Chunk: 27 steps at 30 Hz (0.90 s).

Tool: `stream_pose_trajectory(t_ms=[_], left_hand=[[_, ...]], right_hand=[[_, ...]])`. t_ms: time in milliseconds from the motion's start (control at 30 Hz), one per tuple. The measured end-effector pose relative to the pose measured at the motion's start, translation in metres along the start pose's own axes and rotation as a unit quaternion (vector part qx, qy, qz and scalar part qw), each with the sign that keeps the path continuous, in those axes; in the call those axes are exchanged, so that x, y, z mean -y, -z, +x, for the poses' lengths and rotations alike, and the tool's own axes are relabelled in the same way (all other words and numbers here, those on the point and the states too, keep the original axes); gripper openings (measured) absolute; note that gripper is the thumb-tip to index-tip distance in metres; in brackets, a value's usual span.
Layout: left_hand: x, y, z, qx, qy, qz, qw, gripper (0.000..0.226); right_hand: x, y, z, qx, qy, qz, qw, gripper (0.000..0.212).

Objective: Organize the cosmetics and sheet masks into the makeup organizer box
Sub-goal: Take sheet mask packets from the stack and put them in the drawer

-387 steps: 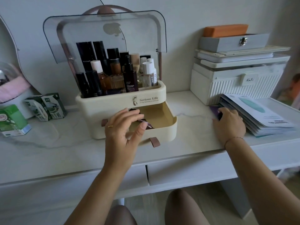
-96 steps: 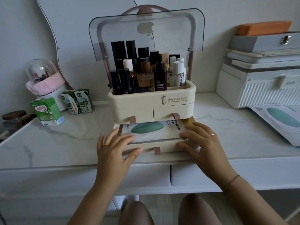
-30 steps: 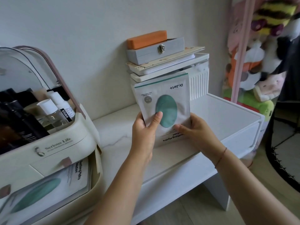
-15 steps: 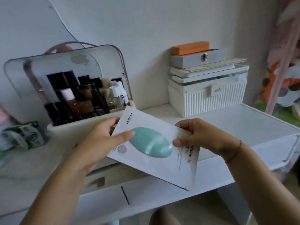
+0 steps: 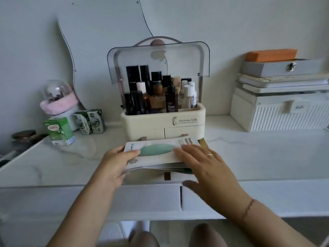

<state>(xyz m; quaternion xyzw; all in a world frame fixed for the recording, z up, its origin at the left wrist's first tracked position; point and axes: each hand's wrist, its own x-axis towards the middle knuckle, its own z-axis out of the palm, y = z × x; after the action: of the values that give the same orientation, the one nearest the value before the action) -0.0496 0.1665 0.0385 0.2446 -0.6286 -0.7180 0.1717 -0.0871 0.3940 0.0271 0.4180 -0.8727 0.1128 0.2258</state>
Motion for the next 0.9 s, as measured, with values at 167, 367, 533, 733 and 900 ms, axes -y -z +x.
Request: stream_pose_trajectory(t_ms=[167,367,533,733,900], left_hand=[[0.007,0.000,0.003,0.013,-0.070,0.005,0.997,0.020],[0.011,0.001,0.002,0.004,-0.125,0.102,0.987,0.016],[0.007,0.000,-0.005,-0.048,-0.198,0.256,0.945,0.019],[0.009,0.006,-0.011,0.101,-0.307,0.358,0.876,0.041],[0.025,0.008,0.001,0.131,-0.345,0.363,0.856,0.043]], right_hand=[[-0.014,-0.008,0.006,-0.120,0.025,0.021,0.992,0.034],[-0.017,-0.009,0.000,-0.142,0.041,0.008,0.989,0.012],[-0.021,-0.006,-0.002,-0.125,0.042,-0.003,0.991,0.013],[-0.032,-0.013,0.008,-0.108,-0.010,0.054,0.993,0.010],[-0.053,-0.023,0.016,-0.065,-0.064,0.182,0.979,0.019]])
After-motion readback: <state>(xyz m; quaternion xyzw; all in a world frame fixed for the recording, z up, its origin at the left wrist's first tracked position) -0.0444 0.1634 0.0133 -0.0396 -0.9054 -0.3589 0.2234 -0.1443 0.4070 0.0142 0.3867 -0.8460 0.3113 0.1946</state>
